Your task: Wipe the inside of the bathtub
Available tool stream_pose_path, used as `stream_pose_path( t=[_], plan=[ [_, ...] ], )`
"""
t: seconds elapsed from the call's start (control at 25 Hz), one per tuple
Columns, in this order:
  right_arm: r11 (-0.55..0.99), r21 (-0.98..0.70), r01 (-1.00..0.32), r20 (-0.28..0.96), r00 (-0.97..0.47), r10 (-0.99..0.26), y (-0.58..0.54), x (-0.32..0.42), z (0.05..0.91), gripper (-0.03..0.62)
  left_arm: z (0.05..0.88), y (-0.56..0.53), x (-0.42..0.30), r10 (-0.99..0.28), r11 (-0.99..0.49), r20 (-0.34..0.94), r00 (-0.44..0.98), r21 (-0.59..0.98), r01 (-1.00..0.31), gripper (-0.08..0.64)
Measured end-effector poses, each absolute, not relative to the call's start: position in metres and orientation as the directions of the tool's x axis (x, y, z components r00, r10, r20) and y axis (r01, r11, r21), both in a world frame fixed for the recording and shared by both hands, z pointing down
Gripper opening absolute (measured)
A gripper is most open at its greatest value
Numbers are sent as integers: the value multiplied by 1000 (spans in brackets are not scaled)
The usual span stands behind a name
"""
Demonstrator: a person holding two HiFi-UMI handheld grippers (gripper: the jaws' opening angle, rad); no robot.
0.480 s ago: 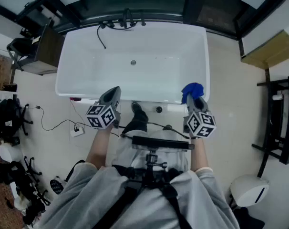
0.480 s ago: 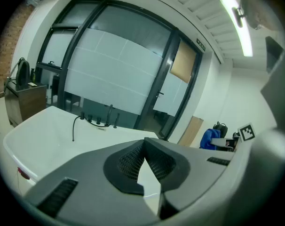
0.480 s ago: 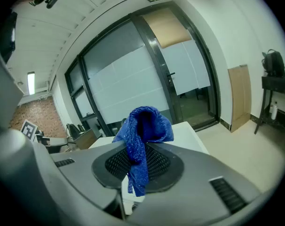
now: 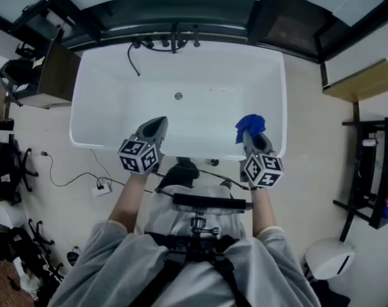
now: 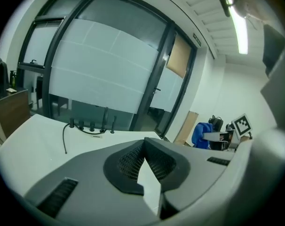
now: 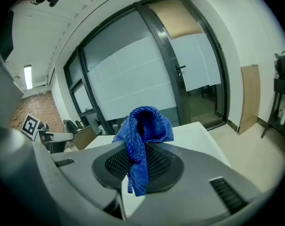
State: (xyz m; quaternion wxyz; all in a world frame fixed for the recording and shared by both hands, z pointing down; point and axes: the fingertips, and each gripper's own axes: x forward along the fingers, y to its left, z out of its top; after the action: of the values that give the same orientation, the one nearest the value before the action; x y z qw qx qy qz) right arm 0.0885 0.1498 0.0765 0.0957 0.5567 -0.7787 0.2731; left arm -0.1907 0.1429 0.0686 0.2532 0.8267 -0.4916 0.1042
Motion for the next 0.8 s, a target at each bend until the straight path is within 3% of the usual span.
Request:
stream_pose_path(
  t=[0.4,0.8],
  plan=[
    [195,-262,-945,458,-300,-837,71,68,116,61,114,79,-189,-698,-431,480,532,311,-847,6],
    [320,-215,-923,432,-383,-816,-34,54,200,61,173,9,-149,-747,-371,464,476,303,-878,5]
  ],
)
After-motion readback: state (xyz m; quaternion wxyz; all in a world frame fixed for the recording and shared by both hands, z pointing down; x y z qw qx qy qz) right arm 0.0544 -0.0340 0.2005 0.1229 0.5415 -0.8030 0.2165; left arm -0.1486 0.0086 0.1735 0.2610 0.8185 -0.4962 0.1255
